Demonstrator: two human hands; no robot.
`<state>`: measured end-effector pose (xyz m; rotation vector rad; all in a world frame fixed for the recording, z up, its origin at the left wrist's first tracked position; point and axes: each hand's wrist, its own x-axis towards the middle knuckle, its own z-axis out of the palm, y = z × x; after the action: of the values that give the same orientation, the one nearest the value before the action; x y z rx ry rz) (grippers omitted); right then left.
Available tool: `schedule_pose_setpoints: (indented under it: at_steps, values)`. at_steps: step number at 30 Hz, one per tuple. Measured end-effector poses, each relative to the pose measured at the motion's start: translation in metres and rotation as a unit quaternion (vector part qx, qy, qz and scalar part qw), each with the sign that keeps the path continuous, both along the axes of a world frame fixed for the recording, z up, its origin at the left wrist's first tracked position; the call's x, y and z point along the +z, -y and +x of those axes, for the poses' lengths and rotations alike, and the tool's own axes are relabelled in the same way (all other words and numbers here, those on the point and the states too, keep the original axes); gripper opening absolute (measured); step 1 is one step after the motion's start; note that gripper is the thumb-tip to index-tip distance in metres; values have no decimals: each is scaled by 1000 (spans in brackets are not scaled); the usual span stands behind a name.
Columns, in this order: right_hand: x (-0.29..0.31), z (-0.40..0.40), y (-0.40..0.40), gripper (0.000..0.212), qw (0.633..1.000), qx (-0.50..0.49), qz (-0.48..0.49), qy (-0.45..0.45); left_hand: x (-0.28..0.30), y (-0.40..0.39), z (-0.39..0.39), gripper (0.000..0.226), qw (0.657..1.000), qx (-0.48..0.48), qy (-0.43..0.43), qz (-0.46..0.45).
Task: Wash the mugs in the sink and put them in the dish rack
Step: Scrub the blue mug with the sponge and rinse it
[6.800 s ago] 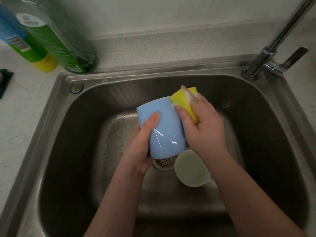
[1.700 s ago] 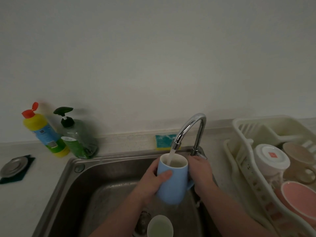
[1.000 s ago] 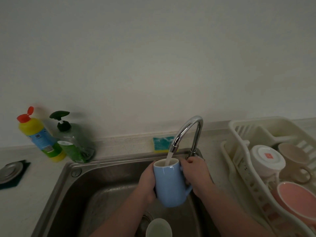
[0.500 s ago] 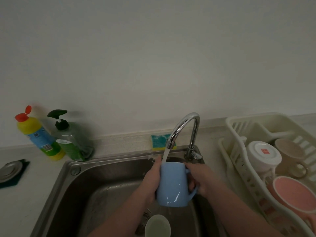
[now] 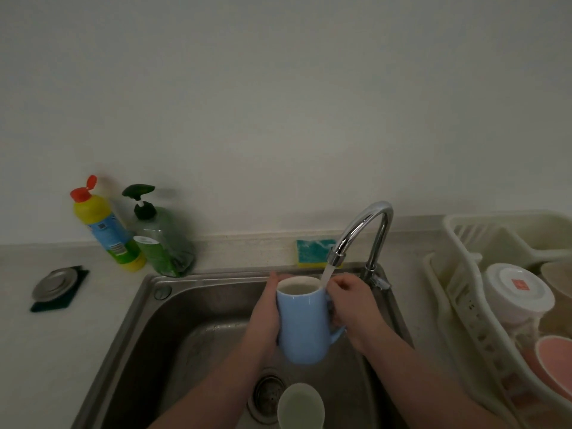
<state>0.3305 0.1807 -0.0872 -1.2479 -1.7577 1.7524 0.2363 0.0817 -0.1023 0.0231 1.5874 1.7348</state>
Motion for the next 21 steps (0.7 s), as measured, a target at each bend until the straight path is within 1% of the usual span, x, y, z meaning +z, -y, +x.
schedule_pose_setpoints:
  at_steps: [3, 6, 8, 9, 11, 12, 15, 16, 18, 21]
  values:
    - [0, -7, -8, 20, 994, -2, 95, 59, -9, -1, -5, 48, 999, -25, 17, -17]
    - [3, -15, -16, 28, 969, 59, 205, 126, -17, -4, -14, 54, 996, -87, -10, -34]
    - [7, -19, -18, 33, 942, 117, 269, 165, -16, -8, -22, 54, 990, -124, -20, -63]
    - [10, -21, -18, 37, 922, 145, 303, 191, -15, -10, -25, 53, 988, -135, -18, -72]
    - [13, -26, -20, 41, 869, 195, 381, 247, -12, -13, -29, 49, 986, -144, -13, -87]
    - [14, -28, -22, 41, 851, 213, 400, 265, -10, -15, -30, 48, 984, -148, -14, -94]
    - [14, -33, -27, 36, 837, 254, 389, 291, -10, -19, -30, 47, 981, -163, -18, -106]
    - [16, -34, -25, 30, 823, 269, 404, 294, -11, -19, -29, 49, 979, -167, -17, -113]
    - [18, -35, -19, 14, 774, 319, 451, 311, -16, -20, -27, 50, 976, -176, -10, -124]
    - [16, -35, -10, 27, 681, 398, 516, 334, -22, -17, -21, 51, 973, -194, 3, -125]
